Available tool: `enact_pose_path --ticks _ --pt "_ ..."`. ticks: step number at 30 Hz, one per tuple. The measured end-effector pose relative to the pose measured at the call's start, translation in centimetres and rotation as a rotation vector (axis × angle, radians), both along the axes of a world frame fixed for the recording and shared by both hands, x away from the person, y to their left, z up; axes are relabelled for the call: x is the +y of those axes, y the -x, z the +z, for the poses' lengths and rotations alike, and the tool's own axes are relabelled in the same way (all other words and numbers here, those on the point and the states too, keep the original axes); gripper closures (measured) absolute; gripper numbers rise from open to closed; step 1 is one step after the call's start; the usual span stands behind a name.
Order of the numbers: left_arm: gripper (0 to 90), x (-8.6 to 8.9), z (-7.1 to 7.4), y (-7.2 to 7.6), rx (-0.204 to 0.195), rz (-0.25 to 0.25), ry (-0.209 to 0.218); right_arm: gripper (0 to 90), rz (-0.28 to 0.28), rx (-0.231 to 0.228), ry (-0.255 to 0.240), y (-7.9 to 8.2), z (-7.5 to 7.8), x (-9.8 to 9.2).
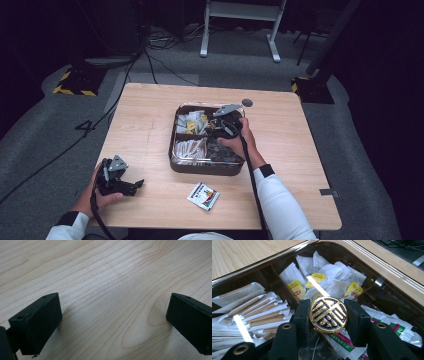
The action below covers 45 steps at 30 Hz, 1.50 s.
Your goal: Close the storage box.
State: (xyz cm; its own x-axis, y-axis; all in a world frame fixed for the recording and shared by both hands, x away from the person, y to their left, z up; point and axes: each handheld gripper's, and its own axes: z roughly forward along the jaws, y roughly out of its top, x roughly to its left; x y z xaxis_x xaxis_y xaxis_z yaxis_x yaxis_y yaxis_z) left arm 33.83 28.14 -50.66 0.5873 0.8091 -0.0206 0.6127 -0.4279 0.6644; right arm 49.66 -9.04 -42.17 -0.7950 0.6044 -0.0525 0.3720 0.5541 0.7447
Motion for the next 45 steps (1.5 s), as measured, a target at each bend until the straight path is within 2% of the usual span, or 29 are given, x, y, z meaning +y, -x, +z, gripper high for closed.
enact_pose_path --ticks 13,23,37,43,45 --pt "0.5 0.0 0.0 0.0 0.000 0.000 0.002 58.6 0.003 0.021 0.014 -0.4 -1.0 0.7" --pt "0.5 0.0 0.0 0.0 0.000 0.000 0.000 58.5 0.016 0.028 0.041 0.2 -1.2 1.0" --pt "0.5 0.0 0.0 0.0 -0.001 0.000 0.001 57.8 0.020 0.026 0.006 0.2 -1.5 0.7" --pt "0.5 0.0 0.0 0.0 0.000 0.001 0.000 48.0 0.051 0.017 -0.032 0.4 -1.5 0.0" --pt "0.5 0.0 0.0 0.0 0.002 0.001 0.000 42.7 0.065 0.013 -0.015 0.6 -1.5 -0.3"
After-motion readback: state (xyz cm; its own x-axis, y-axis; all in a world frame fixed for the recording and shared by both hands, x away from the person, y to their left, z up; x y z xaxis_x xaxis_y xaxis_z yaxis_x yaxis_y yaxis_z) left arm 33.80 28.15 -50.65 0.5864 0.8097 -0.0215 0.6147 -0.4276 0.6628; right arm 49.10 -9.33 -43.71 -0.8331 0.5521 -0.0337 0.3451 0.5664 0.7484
